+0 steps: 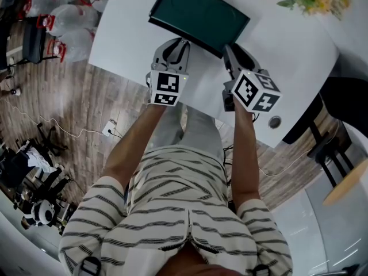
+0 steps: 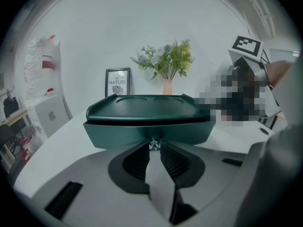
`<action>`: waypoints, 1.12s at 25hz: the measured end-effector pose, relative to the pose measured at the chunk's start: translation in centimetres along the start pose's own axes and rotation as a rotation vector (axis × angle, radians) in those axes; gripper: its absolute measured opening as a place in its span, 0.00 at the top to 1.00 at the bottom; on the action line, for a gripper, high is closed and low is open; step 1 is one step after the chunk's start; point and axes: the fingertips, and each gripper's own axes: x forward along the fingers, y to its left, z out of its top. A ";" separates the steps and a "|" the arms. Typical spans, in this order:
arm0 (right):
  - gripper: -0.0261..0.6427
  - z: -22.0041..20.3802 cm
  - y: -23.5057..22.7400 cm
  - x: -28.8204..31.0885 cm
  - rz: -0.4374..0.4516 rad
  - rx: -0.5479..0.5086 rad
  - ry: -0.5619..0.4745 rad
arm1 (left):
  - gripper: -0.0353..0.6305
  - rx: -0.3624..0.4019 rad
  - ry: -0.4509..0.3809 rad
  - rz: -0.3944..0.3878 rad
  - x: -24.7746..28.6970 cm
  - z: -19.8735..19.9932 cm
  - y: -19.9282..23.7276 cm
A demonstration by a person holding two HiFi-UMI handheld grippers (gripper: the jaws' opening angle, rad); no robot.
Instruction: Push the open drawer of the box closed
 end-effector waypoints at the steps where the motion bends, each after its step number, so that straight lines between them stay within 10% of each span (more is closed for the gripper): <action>1: 0.80 0.0 0.0 0.0 0.000 0.000 0.000 | 0.84 -0.001 -0.001 0.000 0.1 0.1 0.0; 28: 0.79 -0.1 0.1 0.1 0.001 -0.038 0.029 | 0.84 0.010 -0.006 -0.005 1.2 0.8 0.2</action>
